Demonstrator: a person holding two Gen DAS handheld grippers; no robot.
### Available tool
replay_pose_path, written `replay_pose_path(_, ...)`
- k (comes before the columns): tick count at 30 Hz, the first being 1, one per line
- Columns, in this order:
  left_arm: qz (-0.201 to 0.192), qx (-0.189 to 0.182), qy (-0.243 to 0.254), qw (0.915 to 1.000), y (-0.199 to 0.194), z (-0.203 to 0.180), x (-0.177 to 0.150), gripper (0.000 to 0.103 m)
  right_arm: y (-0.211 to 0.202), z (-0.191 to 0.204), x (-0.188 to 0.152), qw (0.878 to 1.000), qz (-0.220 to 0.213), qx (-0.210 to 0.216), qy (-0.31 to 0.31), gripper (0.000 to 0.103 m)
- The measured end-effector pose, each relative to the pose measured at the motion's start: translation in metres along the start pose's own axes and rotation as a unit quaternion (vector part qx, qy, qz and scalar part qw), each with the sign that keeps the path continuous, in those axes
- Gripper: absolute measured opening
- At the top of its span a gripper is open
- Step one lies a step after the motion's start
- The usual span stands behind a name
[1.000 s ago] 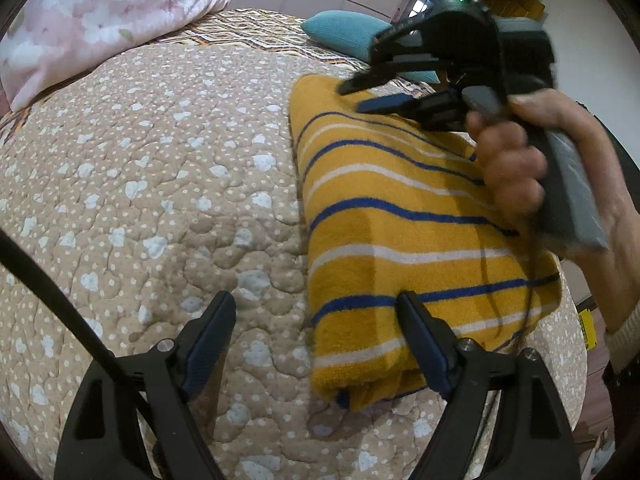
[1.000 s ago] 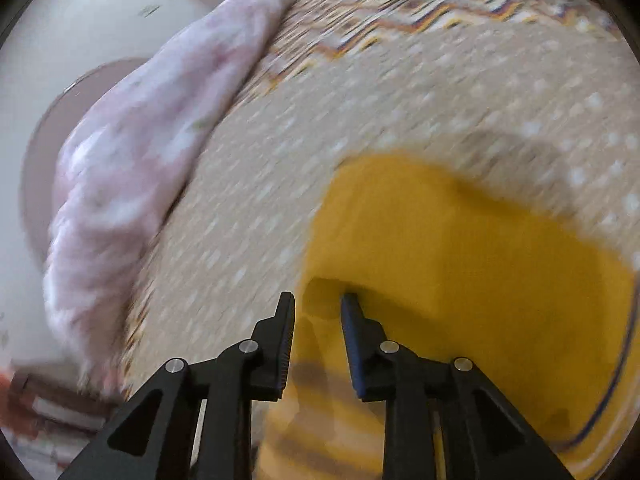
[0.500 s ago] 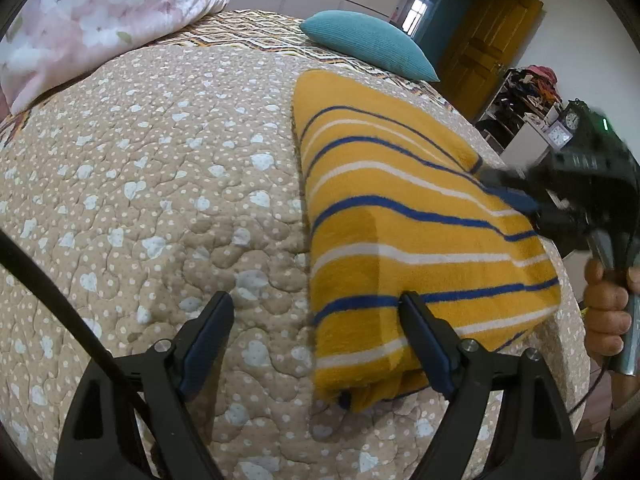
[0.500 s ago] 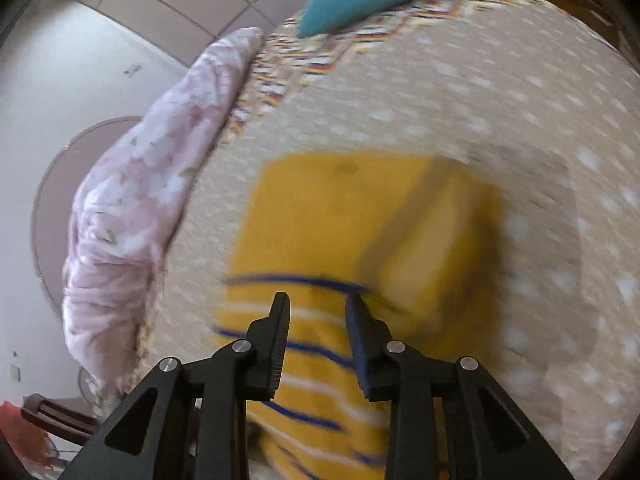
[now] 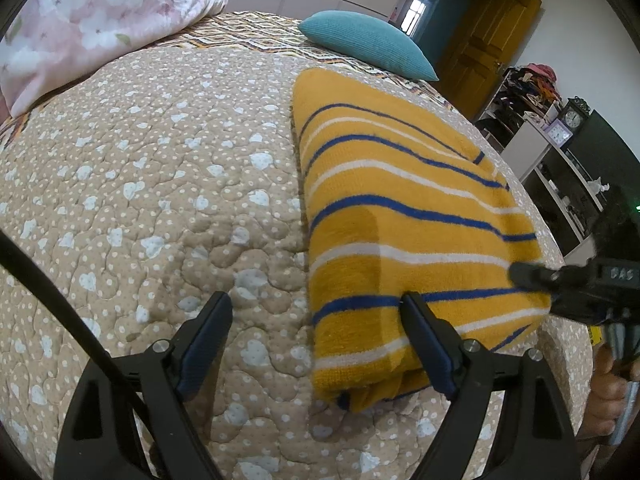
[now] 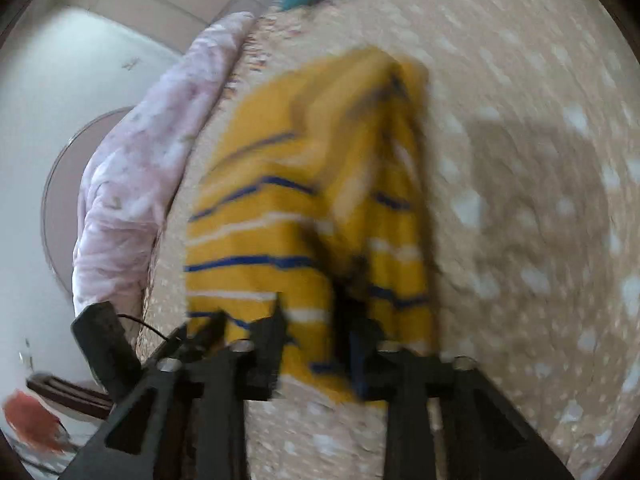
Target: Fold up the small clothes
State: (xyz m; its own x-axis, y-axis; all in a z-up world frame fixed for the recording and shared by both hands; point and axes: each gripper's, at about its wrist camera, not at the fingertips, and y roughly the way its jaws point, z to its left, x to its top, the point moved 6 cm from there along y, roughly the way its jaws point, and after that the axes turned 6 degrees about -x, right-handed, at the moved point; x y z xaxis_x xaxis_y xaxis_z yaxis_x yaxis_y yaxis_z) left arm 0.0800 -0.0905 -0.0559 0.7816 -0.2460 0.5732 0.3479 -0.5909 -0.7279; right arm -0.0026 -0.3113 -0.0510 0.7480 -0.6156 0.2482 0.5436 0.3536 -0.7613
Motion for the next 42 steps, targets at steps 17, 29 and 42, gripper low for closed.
replay_pose_path(17, -0.004, 0.003, 0.005, 1.0, 0.0, -0.003, -0.001, 0.089, -0.008, 0.067, 0.085, 0.983, -0.085, -0.129, -0.1, 0.029)
replay_pose_path(29, -0.012, 0.003, 0.008, 0.9999, -0.001, -0.001, -0.001, 0.09, -0.018, 0.071, 0.052, 0.986, -0.087, -0.104, -0.1, 0.034)
replay_pose_path(42, -0.009, 0.022, 0.024, 0.9994, 0.004, -0.006, -0.003, 0.097, -0.036, 0.053, -0.022, 0.979, -0.133, -0.095, -0.12, 0.03)
